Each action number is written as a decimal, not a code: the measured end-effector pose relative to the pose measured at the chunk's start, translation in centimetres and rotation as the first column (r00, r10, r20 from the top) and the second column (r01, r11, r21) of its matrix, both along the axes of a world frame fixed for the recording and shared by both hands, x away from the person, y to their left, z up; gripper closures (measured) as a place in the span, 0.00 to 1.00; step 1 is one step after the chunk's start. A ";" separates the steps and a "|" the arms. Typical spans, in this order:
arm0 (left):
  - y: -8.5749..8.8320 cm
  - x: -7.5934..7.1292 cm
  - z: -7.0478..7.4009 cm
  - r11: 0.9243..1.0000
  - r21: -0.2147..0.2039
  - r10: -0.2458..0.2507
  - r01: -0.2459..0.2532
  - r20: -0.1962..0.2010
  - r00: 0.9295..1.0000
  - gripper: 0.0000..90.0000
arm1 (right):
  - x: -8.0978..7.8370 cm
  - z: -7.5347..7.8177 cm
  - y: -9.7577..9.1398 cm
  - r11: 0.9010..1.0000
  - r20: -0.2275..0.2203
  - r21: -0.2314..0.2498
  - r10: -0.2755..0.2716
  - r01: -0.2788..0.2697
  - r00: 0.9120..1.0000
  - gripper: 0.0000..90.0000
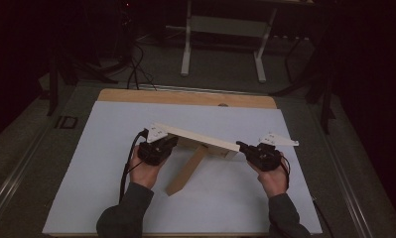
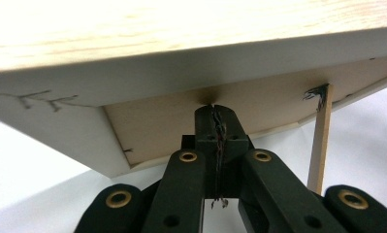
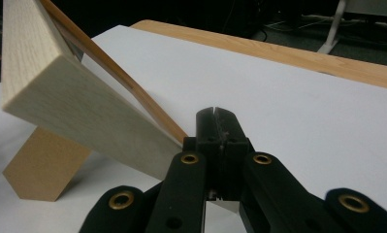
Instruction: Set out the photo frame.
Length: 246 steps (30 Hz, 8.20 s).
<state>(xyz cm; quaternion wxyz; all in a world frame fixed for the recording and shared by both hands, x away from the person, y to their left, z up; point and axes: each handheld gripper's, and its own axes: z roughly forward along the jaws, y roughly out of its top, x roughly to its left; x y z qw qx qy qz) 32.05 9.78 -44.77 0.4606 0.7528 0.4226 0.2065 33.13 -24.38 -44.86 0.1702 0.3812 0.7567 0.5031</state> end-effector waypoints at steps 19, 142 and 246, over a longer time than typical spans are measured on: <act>-1.2 0.4 0.3 0.999 0.016 -0.037 0.037 -0.005 0.999 1.00 | 0.1 0.0 0.5 0.999 -0.011 0.008 0.036 -0.036 0.999 1.00; -5.1 4.5 0.0 0.960 -0.038 -0.279 0.277 -0.064 0.958 1.00 | -2.5 0.5 8.4 0.966 0.007 -0.092 0.242 -0.240 0.970 1.00; -6.6 -1.8 1.5 0.993 -0.033 -0.115 0.115 0.020 0.993 0.54 | -0.2 -1.2 3.3 0.993 -0.077 -0.115 0.002 -0.011 0.997 0.66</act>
